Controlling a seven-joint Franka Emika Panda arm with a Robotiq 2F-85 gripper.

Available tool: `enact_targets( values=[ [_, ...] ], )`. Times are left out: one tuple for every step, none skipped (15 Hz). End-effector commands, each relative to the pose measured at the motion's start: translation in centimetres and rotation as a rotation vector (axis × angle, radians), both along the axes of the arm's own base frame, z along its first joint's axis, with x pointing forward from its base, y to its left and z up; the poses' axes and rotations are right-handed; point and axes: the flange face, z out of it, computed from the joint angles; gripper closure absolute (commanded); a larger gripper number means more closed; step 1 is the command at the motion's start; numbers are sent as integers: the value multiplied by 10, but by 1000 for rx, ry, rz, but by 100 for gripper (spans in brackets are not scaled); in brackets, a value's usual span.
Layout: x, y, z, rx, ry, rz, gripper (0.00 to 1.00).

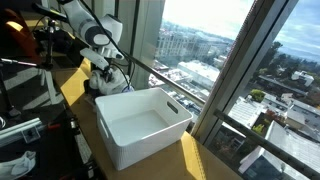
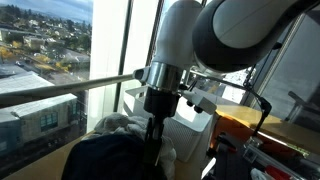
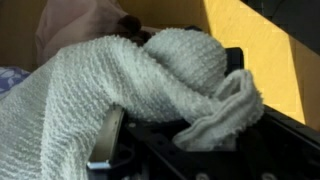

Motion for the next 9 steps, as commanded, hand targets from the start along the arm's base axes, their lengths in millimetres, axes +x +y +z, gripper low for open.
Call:
enact_targets(
  values=[
    [19, -23, -60, 24, 48, -50, 100],
    [23, -33, -74, 27, 64, -65, 100],
    [29, -43, -82, 31, 76, -76, 100],
    [34, -50, -84, 34, 79, -81, 75],
    [41, -58, -76, 38, 68, -78, 74],
    [45, -64, -66, 40, 52, -71, 67],
    [49, -69, -56, 38, 33, -61, 61],
    [51, -72, -44, 40, 15, -50, 54],
    [51, -75, -35, 39, -2, -37, 46]
  ],
)
